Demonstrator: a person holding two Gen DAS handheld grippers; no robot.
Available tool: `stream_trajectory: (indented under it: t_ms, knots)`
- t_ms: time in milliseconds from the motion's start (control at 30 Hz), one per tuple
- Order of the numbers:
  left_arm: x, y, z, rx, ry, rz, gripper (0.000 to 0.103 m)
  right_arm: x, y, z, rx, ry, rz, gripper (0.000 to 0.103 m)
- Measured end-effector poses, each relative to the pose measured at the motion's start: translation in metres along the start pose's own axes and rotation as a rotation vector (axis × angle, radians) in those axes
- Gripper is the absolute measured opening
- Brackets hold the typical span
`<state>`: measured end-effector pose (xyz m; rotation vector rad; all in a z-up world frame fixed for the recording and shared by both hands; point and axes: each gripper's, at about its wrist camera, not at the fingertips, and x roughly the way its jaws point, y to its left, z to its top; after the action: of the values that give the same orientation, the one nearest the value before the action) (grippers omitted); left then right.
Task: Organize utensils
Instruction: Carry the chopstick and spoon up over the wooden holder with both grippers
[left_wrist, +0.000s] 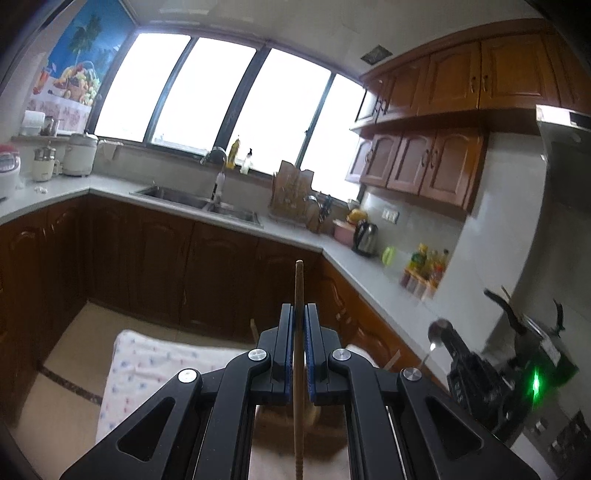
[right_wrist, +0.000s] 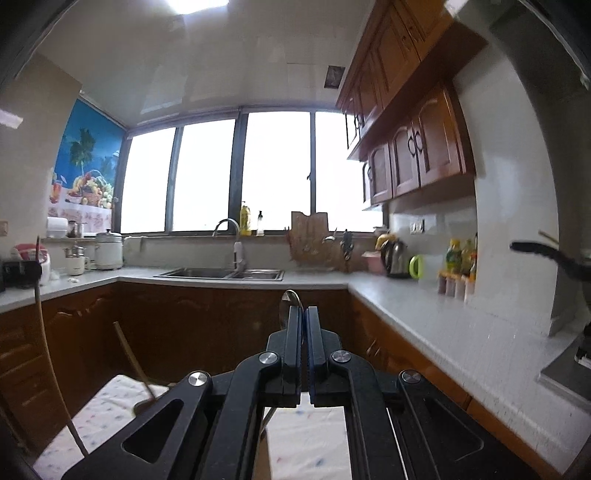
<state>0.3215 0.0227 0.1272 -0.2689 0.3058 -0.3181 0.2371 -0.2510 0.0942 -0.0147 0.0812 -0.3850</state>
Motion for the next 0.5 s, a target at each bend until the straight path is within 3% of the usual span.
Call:
stream_trajectory:
  t_ms: [300, 500]
  knots:
    - [0.055, -0.004, -0.013, -0.023, -0.115, 0.056, 0.004, 0.032, 0.013, -0.008, -0.072, -0.026, -0.037, 0.002]
    - [0.093, -0.004, -0.054, -0.039, -0.113, 0.084, 0.004, 0.036, 0.019, -0.029, -0.077, 0.008, -0.024, 0.002]
